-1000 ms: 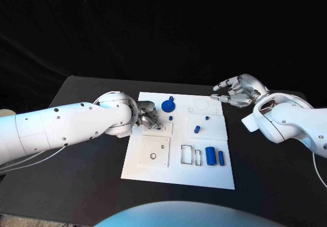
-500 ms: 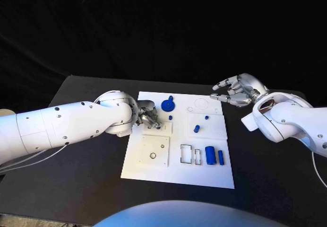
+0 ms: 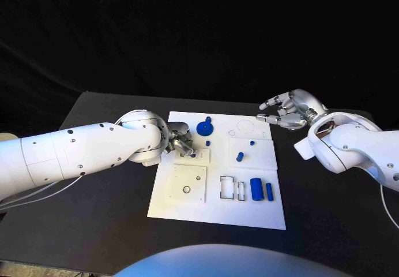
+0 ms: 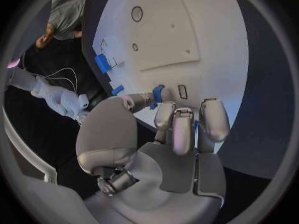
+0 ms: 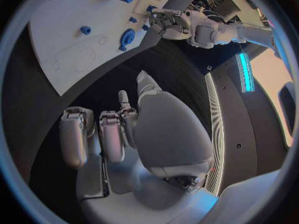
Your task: Assemble the parts on the task board
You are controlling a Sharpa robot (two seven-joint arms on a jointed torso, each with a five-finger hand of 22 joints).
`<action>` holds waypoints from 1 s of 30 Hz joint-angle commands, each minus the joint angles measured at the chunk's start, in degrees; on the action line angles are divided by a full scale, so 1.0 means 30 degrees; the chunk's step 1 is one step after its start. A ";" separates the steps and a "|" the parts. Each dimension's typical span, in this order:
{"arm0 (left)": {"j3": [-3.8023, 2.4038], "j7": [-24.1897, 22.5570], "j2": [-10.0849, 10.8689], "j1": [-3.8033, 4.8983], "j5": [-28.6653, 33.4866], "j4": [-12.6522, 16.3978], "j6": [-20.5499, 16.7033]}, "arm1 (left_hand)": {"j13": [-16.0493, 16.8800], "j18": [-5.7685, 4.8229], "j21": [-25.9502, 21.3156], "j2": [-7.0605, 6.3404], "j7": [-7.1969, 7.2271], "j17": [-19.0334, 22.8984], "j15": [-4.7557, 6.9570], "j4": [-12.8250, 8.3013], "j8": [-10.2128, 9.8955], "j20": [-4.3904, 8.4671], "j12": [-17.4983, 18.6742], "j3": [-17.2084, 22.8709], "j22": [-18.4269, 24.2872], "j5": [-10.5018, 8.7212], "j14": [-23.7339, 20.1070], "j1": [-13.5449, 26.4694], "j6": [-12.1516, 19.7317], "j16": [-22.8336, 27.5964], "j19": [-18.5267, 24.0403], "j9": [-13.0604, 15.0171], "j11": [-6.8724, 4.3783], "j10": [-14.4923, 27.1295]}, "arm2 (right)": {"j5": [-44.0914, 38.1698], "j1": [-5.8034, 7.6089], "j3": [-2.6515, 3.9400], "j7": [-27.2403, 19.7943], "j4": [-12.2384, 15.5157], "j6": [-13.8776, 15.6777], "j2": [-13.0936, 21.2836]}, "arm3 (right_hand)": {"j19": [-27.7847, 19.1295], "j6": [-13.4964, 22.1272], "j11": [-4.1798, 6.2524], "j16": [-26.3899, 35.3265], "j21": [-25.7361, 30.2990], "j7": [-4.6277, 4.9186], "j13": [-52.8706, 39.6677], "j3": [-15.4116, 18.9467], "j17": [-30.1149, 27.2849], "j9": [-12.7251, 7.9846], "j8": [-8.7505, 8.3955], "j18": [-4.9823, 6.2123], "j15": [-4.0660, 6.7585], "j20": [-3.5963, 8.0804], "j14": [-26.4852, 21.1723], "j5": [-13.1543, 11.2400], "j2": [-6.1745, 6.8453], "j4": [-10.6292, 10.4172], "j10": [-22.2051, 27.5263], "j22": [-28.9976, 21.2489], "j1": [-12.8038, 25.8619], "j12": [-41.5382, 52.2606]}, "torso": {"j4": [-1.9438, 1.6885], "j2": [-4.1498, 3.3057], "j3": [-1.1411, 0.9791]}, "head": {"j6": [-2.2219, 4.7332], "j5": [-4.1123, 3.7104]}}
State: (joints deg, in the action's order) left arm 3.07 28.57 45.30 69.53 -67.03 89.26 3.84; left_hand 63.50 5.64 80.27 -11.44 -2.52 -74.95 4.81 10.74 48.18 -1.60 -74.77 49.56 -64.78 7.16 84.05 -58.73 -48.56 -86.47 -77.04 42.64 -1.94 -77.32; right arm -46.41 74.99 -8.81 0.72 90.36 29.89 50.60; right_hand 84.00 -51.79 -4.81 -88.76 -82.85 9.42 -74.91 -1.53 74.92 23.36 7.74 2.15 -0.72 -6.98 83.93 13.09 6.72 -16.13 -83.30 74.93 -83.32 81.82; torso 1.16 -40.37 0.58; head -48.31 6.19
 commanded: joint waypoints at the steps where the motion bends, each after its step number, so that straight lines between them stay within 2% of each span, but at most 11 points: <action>1: 0.0057 -0.0077 -0.0128 -0.0074 0.0314 0.0016 0.0571 | 0.0036 -0.0215 0.0054 -0.0011 0.0199 -0.2794 0.0115 -0.1439 -0.0002 0.0085 -0.0125 0.1304 -0.0008 -0.0113 0.1396 0.0281 -0.0179 -0.0086 -0.0101 0.0013 -0.0030 -0.0061 | -0.0197 -0.0017 0.0001 -0.0067 -0.0001 -0.0299 -0.0016 | 0.0246 -0.0041 0.0142 0.0084 0.0099 -0.0072 -0.2071 -0.0038 0.3599 -0.0016 0.0120 -0.0003 0.0129 0.0165 0.1686 0.0064 -0.0045 -0.0114 0.0018 0.3359 0.0183 -0.0100 | 0.0008 -0.0014 0.0005 | -0.0011 -0.0012; 10: 0.0057 -0.0076 -0.0181 -0.0074 0.0337 -0.0119 0.0577 | 0.0093 -0.0218 0.0024 -0.0004 0.0231 -0.2808 0.0138 -0.0752 -0.0125 0.0114 -0.0146 0.0274 -0.0004 -0.0237 0.1400 0.0853 -0.0356 -0.0087 -0.0113 -0.0009 -0.0053 -0.0043 | -0.0197 -0.0026 0.0001 -0.0083 -0.0014 -0.0291 -0.0023 | 0.0248 -0.0042 0.0142 0.0094 0.0096 -0.0072 -0.2068 -0.0035 0.3570 -0.0018 0.0124 -0.0004 0.0129 0.0166 0.1680 0.0057 -0.0047 -0.0122 0.0019 0.3362 0.0209 -0.0103 | -0.0001 -0.0013 0.0005 | -0.0050 -0.0020; 25: 0.0057 -0.0073 -0.0227 -0.0074 0.0356 -0.0223 0.0626 | 0.0194 -0.0228 0.0026 -0.0028 0.0246 -0.2810 0.0146 -0.0167 -0.0235 0.0126 -0.0196 -0.0685 -0.0054 -0.0323 0.1401 0.1148 -0.0503 -0.0083 -0.0153 -0.0031 -0.0060 -0.0066 | -0.0197 -0.0032 0.0001 -0.0088 -0.0014 -0.0285 -0.0014 | 0.0261 -0.0042 0.0142 0.0091 0.0082 -0.0073 -0.2076 -0.0030 0.3582 -0.0022 0.0134 -0.0008 0.0130 0.0167 0.1683 0.0044 -0.0053 -0.0133 0.0012 0.3373 0.0261 -0.0095 | -0.0003 -0.0001 0.0006 | -0.0088 -0.0044; 30: 0.0057 -0.0073 -0.0239 -0.0074 0.0360 -0.0275 0.0588 | 0.0199 -0.0229 0.0001 -0.0052 0.0221 -0.2807 0.0131 0.0593 -0.0348 0.0115 -0.0182 -0.1956 -0.0045 -0.0358 0.1399 0.1448 -0.0624 -0.0076 -0.0159 -0.0041 -0.0039 -0.0035 | -0.0197 -0.0032 0.0001 -0.0151 -0.0008 -0.0256 -0.0011 | 0.0245 -0.0043 0.0142 0.0095 0.0105 -0.0074 -0.2061 -0.0028 0.3571 -0.0024 0.0138 -0.0002 0.0131 0.0167 0.1680 0.0038 -0.0056 -0.0135 0.0022 0.3359 0.0284 -0.0109 | 0.0000 0.0004 0.0011 | -0.0096 -0.0039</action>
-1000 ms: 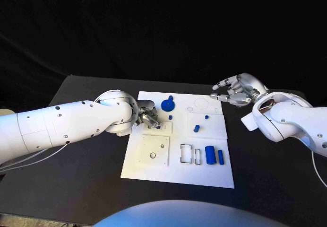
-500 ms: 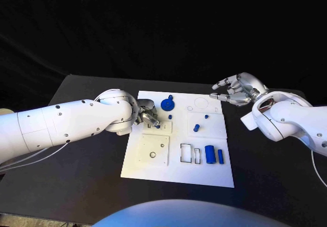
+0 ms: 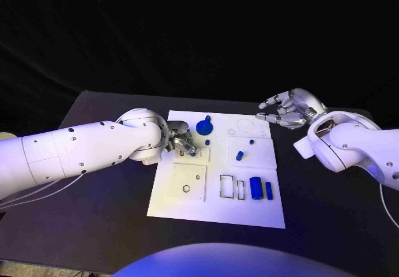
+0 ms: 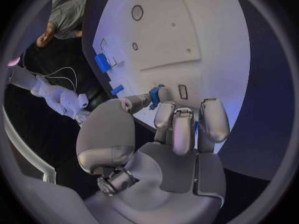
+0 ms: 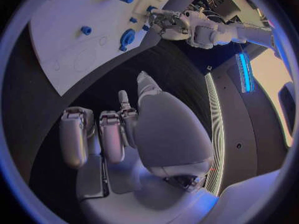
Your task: Assemble the parts on the task board
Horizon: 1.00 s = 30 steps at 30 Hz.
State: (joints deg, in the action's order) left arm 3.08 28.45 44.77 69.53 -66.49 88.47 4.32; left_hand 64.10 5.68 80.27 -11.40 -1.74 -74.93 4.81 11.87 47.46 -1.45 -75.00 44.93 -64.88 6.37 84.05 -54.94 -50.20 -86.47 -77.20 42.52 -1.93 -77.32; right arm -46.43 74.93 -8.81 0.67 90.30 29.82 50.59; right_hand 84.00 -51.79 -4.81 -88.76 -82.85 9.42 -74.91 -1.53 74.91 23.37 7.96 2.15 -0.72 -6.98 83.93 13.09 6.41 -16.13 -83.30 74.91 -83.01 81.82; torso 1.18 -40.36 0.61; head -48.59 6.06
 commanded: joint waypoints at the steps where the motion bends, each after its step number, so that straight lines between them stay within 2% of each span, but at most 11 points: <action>1: 0.0054 -0.0034 -0.0064 -0.0072 0.0180 -0.0019 0.0428 | -0.0005 -0.0242 -0.0001 -0.0115 -0.0055 -0.2812 0.0123 0.0415 -0.0121 0.0058 -0.0100 -0.0781 -0.0017 -0.0097 0.1400 0.0294 -0.0115 -0.0075 -0.0112 0.0004 -0.0027 -0.0028 | -0.0193 -0.0015 0.0001 -0.0141 0.0013 -0.0230 -0.0008 | 0.0237 -0.0043 0.0143 0.0098 0.0118 -0.0074 -0.2052 -0.0027 0.3568 -0.0028 0.0066 0.0000 0.0131 0.0168 0.1678 0.0035 0.0046 -0.0137 0.0028 0.3357 0.0194 -0.0118 | -0.0004 -0.0004 0.0000 | 0.0001 -0.0001; 6: 0.0054 -0.0034 -0.0064 -0.0072 0.0181 -0.0055 0.0422 | 0.0028 -0.0238 -0.0017 -0.0145 -0.0056 -0.2819 0.0119 0.0868 -0.0199 0.0053 -0.0109 -0.1794 -0.0013 -0.0113 0.1402 0.0278 -0.0161 -0.0076 -0.0115 0.0008 -0.0022 -0.0030 | -0.0190 -0.0015 0.0001 -0.0180 0.0011 -0.0220 -0.0004 | 0.0238 -0.0042 0.0143 0.0104 0.0117 -0.0074 -0.2038 -0.0020 0.3552 -0.0030 0.0069 -0.0001 0.0131 0.0168 0.1674 0.0035 0.0055 -0.0139 0.0038 0.3358 0.0214 -0.0131 | 0.0010 0.0006 0.0000 | -0.0015 -0.0001; 23: 0.0019 -0.0033 -0.0001 -0.0073 0.0182 -0.0025 0.0244 | 0.0073 -0.0237 -0.0019 -0.0123 -0.0038 -0.2824 0.0122 0.0892 -0.0206 0.0055 -0.0133 -0.1982 -0.0014 -0.0095 0.1403 0.0144 -0.0177 -0.0077 -0.0117 0.0017 -0.0034 -0.0052 | -0.0187 -0.0019 0.0001 -0.0191 0.0007 -0.0219 0.0011 | 0.0238 -0.0042 0.0143 0.0104 0.0117 -0.0074 -0.2038 -0.0020 0.3552 -0.0030 0.0069 -0.0001 0.0131 0.0168 0.1674 0.0035 0.0055 -0.0139 0.0038 0.3358 0.0214 -0.0131 | -0.0009 -0.0002 0.0013 | 0.0018 0.0011; 27: -0.0092 -0.0034 0.0136 -0.0069 0.0222 0.0218 0.0039 | 0.0035 -0.0235 -0.0026 -0.0154 -0.0044 -0.2825 0.0126 0.1009 -0.0222 0.0057 -0.0109 -0.2231 -0.0005 -0.0117 0.1403 0.0121 -0.0191 -0.0077 -0.0115 0.0021 -0.0032 -0.0032 | -0.0186 -0.0033 0.0001 -0.0205 -0.0014 -0.0211 0.0008 | 0.0238 -0.0041 0.0144 0.0100 0.0121 -0.0077 -0.2052 0.0003 0.3564 -0.0035 0.0082 0.0000 0.0132 0.0169 0.1677 0.0026 0.0072 -0.0145 0.0026 0.3358 0.0296 -0.0118 | -0.0001 0.0011 0.0032 | 0.0105 -0.0017; 30: -0.0377 -0.0032 0.0266 -0.0043 0.0340 0.0443 -0.0066 | 0.0089 -0.0233 -0.0039 -0.0167 -0.0057 -0.2830 0.0120 0.1481 -0.0274 0.0055 -0.0133 -0.2954 0.0010 -0.0135 0.1405 0.0251 -0.0237 -0.0077 -0.0114 0.0019 -0.0021 -0.0057 | -0.0186 -0.0045 0.0001 -0.0212 -0.0059 -0.0205 -0.0002 | 0.0244 -0.0040 0.0144 0.0102 0.0114 -0.0077 -0.2043 0.0006 0.3560 -0.0037 0.0085 -0.0003 0.0133 0.0170 0.1676 0.0024 0.0069 -0.0148 0.0033 0.3364 0.0317 -0.0127 | 0.0005 0.0019 0.0021 | 0.0152 0.0003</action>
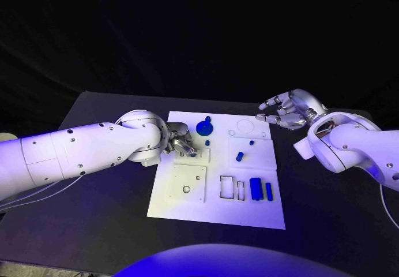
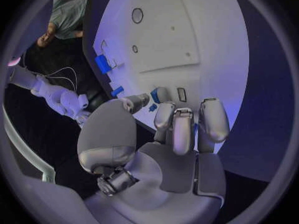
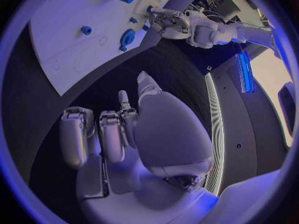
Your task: Assemble the parts on the task board
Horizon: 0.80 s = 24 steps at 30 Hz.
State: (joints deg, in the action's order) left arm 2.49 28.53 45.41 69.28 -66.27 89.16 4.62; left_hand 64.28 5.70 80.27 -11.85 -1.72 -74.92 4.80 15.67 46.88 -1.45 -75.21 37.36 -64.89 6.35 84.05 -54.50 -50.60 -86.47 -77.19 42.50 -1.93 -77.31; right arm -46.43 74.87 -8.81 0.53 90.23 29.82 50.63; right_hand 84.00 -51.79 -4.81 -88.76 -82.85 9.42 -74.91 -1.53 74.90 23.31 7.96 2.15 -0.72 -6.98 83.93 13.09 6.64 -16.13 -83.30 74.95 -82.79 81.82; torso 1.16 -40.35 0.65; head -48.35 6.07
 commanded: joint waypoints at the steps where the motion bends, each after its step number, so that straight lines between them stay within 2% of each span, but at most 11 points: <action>1: -0.0300 -0.0058 0.0096 0.0068 0.0309 0.0286 -0.0196 | -0.0007 -0.0236 -0.0050 -0.0028 -0.0069 -0.2831 0.0121 0.0292 -0.0110 0.0054 -0.0038 -0.0737 0.0033 -0.0130 0.1404 0.0179 -0.0101 -0.0074 -0.0107 0.0024 -0.0016 -0.0034 | -0.0186 -0.0028 0.0001 -0.0165 -0.0057 -0.0206 -0.0026 | 0.0244 -0.0039 0.0144 0.0102 0.0114 -0.0077 -0.2046 0.0006 0.3561 -0.0017 0.0085 -0.0001 0.0133 0.0170 0.1676 0.0024 -0.0008 -0.0147 0.0033 0.3351 0.0243 -0.0127 | 0.0008 0.0016 0.0001 | 0.0085 0.0008; 3: -0.0490 -0.0058 0.0161 0.0165 0.0361 0.0380 -0.0257 | -0.0029 -0.0236 -0.0050 -0.0036 -0.0074 -0.2828 0.0116 0.0331 -0.0136 0.0056 -0.0023 -0.1079 0.0023 -0.0125 0.1403 0.0282 -0.0090 -0.0072 -0.0115 0.0027 -0.0010 -0.0013 | -0.0185 -0.0033 0.0001 -0.0164 -0.0091 -0.0206 -0.0046 | 0.0244 -0.0039 0.0144 0.0102 0.0114 -0.0077 -0.2046 0.0006 0.3561 -0.0017 0.0085 -0.0001 0.0133 0.0170 0.1676 0.0024 -0.0008 -0.0147 0.0033 0.3351 0.0243 -0.0127 | 0.0018 0.0012 -0.0010 | 0.0122 0.0018; 5: -0.0701 -0.0055 0.0219 0.0383 0.0403 0.0436 -0.0301 | -0.0054 -0.0233 -0.0057 -0.0020 -0.0073 -0.2825 0.0115 0.0338 -0.0146 0.0056 -0.0008 -0.1195 0.0036 -0.0119 0.1402 0.0318 -0.0082 -0.0070 -0.0109 0.0029 -0.0008 0.0003 | -0.0185 -0.0038 0.0001 -0.0163 -0.0122 -0.0209 -0.0075 | 0.0244 -0.0039 0.0144 0.0102 0.0114 -0.0077 -0.2046 0.0006 0.3561 -0.0017 0.0085 -0.0001 0.0133 0.0170 0.1676 0.0024 -0.0008 -0.0147 0.0033 0.3351 0.0243 -0.0127 | 0.0036 0.0005 -0.0010 | 0.0182 0.0021; 7: -0.0848 -0.0049 0.0253 0.0661 0.0434 0.0405 -0.0284 | -0.0085 -0.0235 -0.0053 -0.0015 -0.0077 -0.2829 0.0114 0.0341 -0.0159 0.0056 0.0011 -0.1296 0.0024 -0.0115 0.1403 0.0347 -0.0067 -0.0072 -0.0116 0.0029 -0.0007 0.0025 | -0.0184 -0.0043 0.0001 -0.0163 -0.0145 -0.0214 -0.0103 | 0.0244 -0.0039 0.0144 0.0102 0.0114 -0.0077 -0.2046 0.0006 0.3561 -0.0017 0.0085 -0.0001 0.0133 0.0170 0.1676 0.0024 -0.0008 -0.0147 0.0033 0.3351 0.0243 -0.0127 | 0.0059 -0.0002 -0.0008 | 0.0220 0.0032; 10: -0.1014 -0.0012 0.0262 0.1247 0.0534 0.0155 0.0156 | -0.0219 -0.0234 -0.0061 -0.0029 -0.0091 -0.2824 0.0108 0.0332 -0.0207 0.0054 0.0095 -0.1526 0.0032 -0.0104 0.1401 0.0376 0.0008 -0.0068 -0.0110 0.0025 0.0005 0.0116 | -0.0184 -0.0050 0.0001 -0.0167 -0.0172 -0.0215 -0.0142 | 0.0244 -0.0039 0.0144 0.0102 0.0114 -0.0077 -0.2046 0.0006 0.3561 -0.0017 0.0085 -0.0001 0.0133 0.0170 0.1676 0.0024 -0.0008 -0.0147 0.0033 0.3351 0.0243 -0.0127 | 0.0052 -0.0004 -0.0009 | 0.0288 -0.0015; 14: -0.1115 0.0028 0.0225 0.1931 0.0591 -0.0394 0.0920 | -0.0603 -0.0195 -0.0187 -0.0252 -0.0266 -0.2766 -0.0003 0.0299 -0.0576 -0.0018 0.0352 -0.2376 0.0263 -0.0071 0.1379 0.0070 0.0501 -0.0035 0.0043 -0.0081 0.0154 0.0471 | -0.0184 -0.0054 0.0001 -0.0165 -0.0183 -0.0208 -0.0160 | 0.0261 -0.0033 0.0145 0.0092 0.0093 -0.0077 -0.2056 0.0011 0.3589 -0.0022 0.0090 -0.0008 0.0133 0.0170 0.1683 0.0022 -0.0016 -0.0150 0.0024 0.3367 0.0291 -0.0118 | 0.0015 -0.0021 -0.0008 | 0.0359 -0.0063; 17: -0.1150 0.0021 0.0098 0.2243 0.0596 -0.0969 0.1380 | -0.0677 -0.0184 -0.0222 -0.0186 -0.0335 -0.2770 -0.0062 0.0287 -0.0721 -0.0073 0.0390 -0.2722 0.0310 -0.0010 0.1379 -0.0363 0.0600 -0.0035 0.0086 -0.0140 0.0213 0.0570 | -0.0184 -0.0056 0.0001 -0.0164 -0.0186 -0.0204 -0.0171 | 0.0261 -0.0033 0.0145 0.0092 0.0093 -0.0077 -0.2056 0.0011 0.3589 -0.0022 0.0090 -0.0008 0.0133 0.0170 0.1683 0.0022 -0.0016 -0.0150 0.0024 0.3367 0.0291 -0.0118 | -0.0011 -0.0010 -0.0028 | 0.0370 -0.0081; 18: -0.1159 0.0013 0.0014 0.2345 0.0598 -0.1266 0.1571 | -0.0704 -0.0178 -0.0235 -0.0155 -0.0349 -0.2759 -0.0071 0.0292 -0.0760 -0.0082 0.0405 -0.2767 0.0335 0.0000 0.1375 -0.0424 0.0623 -0.0030 0.0102 -0.0160 0.0227 0.0594 | -0.0184 -0.0057 0.0001 -0.0165 -0.0185 -0.0203 -0.0173 | 0.0261 -0.0033 0.0145 0.0092 0.0093 -0.0077 -0.2056 0.0011 0.3589 -0.0022 0.0090 -0.0008 0.0133 0.0170 0.1683 0.0022 -0.0016 -0.0150 0.0024 0.3367 0.0291 -0.0118 | -0.0010 -0.0013 -0.0012 | 0.0412 -0.0069; 21: -0.1174 -0.0007 -0.0261 0.2546 0.0600 -0.2193 0.2070 | -0.0775 -0.0150 -0.0301 -0.0034 -0.0389 -0.2758 -0.0102 0.0293 -0.0865 -0.0110 0.0446 -0.2867 0.0476 0.0024 0.1374 -0.0637 0.0667 -0.0029 0.0184 -0.0217 0.0261 0.0662 | -0.0184 -0.0058 0.0001 -0.0161 -0.0190 -0.0199 -0.0172 | 0.0261 -0.0033 0.0145 0.0092 0.0093 -0.0077 -0.2056 0.0011 0.3589 -0.0022 0.0090 -0.0008 0.0133 0.0170 0.1683 0.0022 -0.0016 -0.0150 0.0024 0.3367 0.0291 -0.0118 | -0.0013 -0.0024 0.0010 | 0.0481 -0.0055; 24: -0.1180 -0.0025 -0.0570 0.2659 0.0585 -0.3230 0.2662 | -0.0831 -0.0147 -0.0313 0.0042 -0.0413 -0.2753 -0.0120 0.0300 -0.0927 -0.0125 0.0480 -0.2909 0.0492 0.0028 0.1372 -0.0736 0.0695 -0.0026 0.0199 -0.0252 0.0283 0.0710 | -0.0184 -0.0059 0.0001 -0.0155 -0.0188 -0.0198 -0.0171 | 0.0261 -0.0033 0.0145 0.0092 0.0093 -0.0077 -0.2056 0.0011 0.3589 -0.0022 0.0090 -0.0008 0.0133 0.0170 0.1683 0.0022 -0.0016 -0.0150 0.0024 0.3367 0.0291 -0.0118 | -0.0006 -0.0023 -0.0007 | 0.0505 0.0007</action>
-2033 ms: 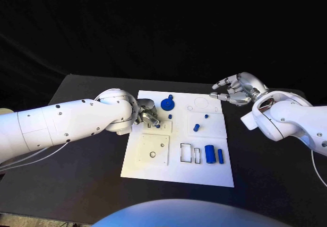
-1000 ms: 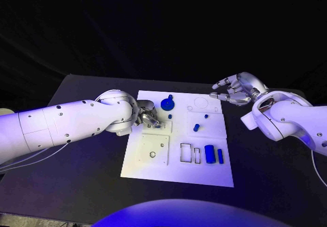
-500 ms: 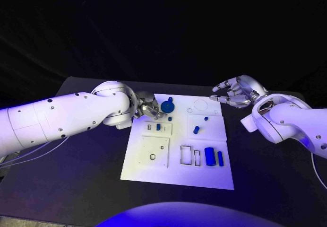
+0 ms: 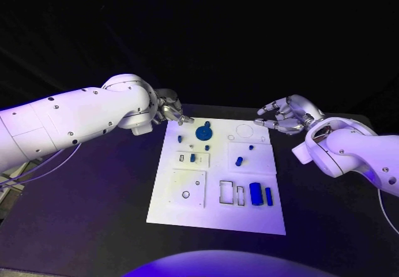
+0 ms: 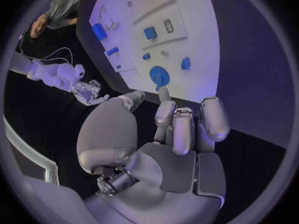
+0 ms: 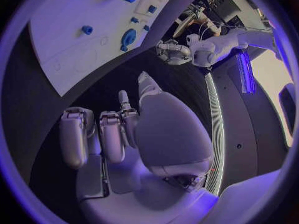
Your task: Assemble the parts on the task board
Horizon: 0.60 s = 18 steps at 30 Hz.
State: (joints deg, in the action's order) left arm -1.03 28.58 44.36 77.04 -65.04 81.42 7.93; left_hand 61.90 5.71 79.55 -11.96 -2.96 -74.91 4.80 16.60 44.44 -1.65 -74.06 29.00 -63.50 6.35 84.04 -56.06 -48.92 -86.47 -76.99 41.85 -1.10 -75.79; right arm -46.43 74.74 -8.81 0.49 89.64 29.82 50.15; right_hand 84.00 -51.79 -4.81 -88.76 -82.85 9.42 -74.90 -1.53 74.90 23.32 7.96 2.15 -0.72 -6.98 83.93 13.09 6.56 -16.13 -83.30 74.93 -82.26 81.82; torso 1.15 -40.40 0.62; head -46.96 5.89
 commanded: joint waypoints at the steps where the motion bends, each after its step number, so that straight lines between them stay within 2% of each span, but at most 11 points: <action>1: -0.0007 -0.0045 -0.0340 0.0096 0.0161 -0.1011 0.1751 | -0.0037 -0.0152 -0.0075 0.0077 -0.0001 -0.2755 -0.0119 -0.0008 -0.0112 -0.0058 0.0095 -0.0122 0.0028 0.0028 0.1373 -0.0215 0.0137 -0.0026 0.0130 -0.0033 0.0008 0.0203 | -0.0182 -0.0015 0.0001 -0.0140 0.0006 -0.0198 -0.0012 | 0.0261 -0.0033 0.0145 0.0092 0.0093 -0.0078 -0.2057 0.0011 0.3590 -0.0024 0.0091 -0.0008 0.0133 0.0171 0.1683 0.0022 0.0009 -0.0150 0.0024 0.3372 0.0114 -0.0118 | -0.0004 -0.0006 0.0007 | 0.0041 0.0067; 5: 0.0009 -0.0042 -0.0784 0.0142 0.0115 -0.2199 0.2486 | -0.0092 -0.0138 -0.0108 0.0115 -0.0018 -0.2713 -0.0132 -0.0001 -0.0154 -0.0069 0.0129 -0.0155 0.0100 0.0026 0.1360 -0.0264 0.0156 -0.0004 0.0172 -0.0057 0.0024 0.0246 | -0.0182 -0.0015 0.0001 -0.0137 0.0011 -0.0196 -0.0016 | 0.0263 -0.0028 0.0147 0.0089 0.0095 -0.0081 -0.2064 0.0004 0.3597 -0.0029 0.0099 -0.0008 0.0135 0.0172 0.1685 0.0035 -0.0004 -0.0137 0.0017 0.3373 0.0139 -0.0111 | -0.0039 -0.0003 0.0020 | 0.0064 0.0083; 7: 0.0040 -0.0021 -0.0981 0.0152 0.0081 -0.2655 0.2916 | -0.0134 -0.0127 -0.0133 0.0125 -0.0026 -0.2687 -0.0138 0.0000 -0.0171 -0.0073 0.0155 -0.0171 0.0156 0.0025 0.1352 -0.0284 0.0164 0.0010 0.0203 -0.0067 0.0030 0.0275 | -0.0182 -0.0015 0.0001 -0.0138 0.0017 -0.0195 -0.0018 | 0.0263 -0.0028 0.0147 0.0089 0.0095 -0.0081 -0.2064 0.0004 0.3597 -0.0029 0.0099 -0.0008 0.0135 0.0172 0.1685 0.0035 -0.0004 -0.0137 0.0017 0.3373 0.0139 -0.0111 | -0.0014 -0.0018 0.0030 | 0.0060 0.0104; 11: 0.0193 0.0046 -0.1424 0.0156 0.0028 -0.3529 0.3677 | -0.0225 -0.0108 -0.0183 0.0179 -0.0052 -0.2622 -0.0159 0.0023 -0.0220 -0.0090 0.0213 -0.0225 0.0261 0.0014 0.1331 -0.0305 0.0179 0.0045 0.0266 -0.0098 0.0054 0.0348 | -0.0182 -0.0016 0.0001 -0.0143 0.0022 -0.0189 -0.0018 | 0.0263 -0.0028 0.0147 0.0089 0.0095 -0.0081 -0.2064 0.0004 0.3597 -0.0029 0.0099 -0.0008 0.0135 0.0172 0.1685 0.0035 -0.0004 -0.0137 0.0017 0.3373 0.0139 -0.0111 | 0.0001 -0.0028 0.0056 | 0.0064 0.0144; 18: 0.0430 0.0079 -0.2186 0.0069 0.0040 -0.4816 0.4148 | -0.0297 -0.0083 -0.0250 0.0275 -0.0086 -0.2548 -0.0191 0.0040 -0.0284 -0.0117 0.0264 -0.0301 0.0395 0.0000 0.1302 -0.0304 0.0196 0.0087 0.0351 -0.0137 0.0088 0.0428 | -0.0182 -0.0021 0.0002 -0.0185 0.0036 -0.0147 -0.0046 | 0.0263 -0.0028 0.0147 0.0089 0.0095 -0.0081 -0.2064 0.0004 0.3597 -0.0029 0.0099 -0.0008 0.0135 0.0172 0.1685 0.0035 -0.0004 -0.0137 0.0017 0.3373 0.0139 -0.0111 | 0.0017 -0.0024 0.0024 | 0.0034 0.0245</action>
State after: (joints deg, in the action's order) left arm 0.24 28.70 38.18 77.29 -65.06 67.44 17.31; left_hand 61.07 5.71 78.94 -11.45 -3.26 -74.91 4.59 16.76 43.88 -1.85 -73.43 28.52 -62.36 6.35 83.84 -56.57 -48.63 -86.47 -76.35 41.50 -0.91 -74.83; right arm -46.44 74.73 -8.81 0.49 89.67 29.84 50.09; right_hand 84.00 -51.79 -4.81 -88.76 -82.85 9.42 -74.95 -1.53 74.94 23.33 7.96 2.15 -0.72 -6.98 83.93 13.09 6.56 -16.13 -83.30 74.92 -82.26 81.82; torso 1.17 -40.48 0.72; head -46.79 6.54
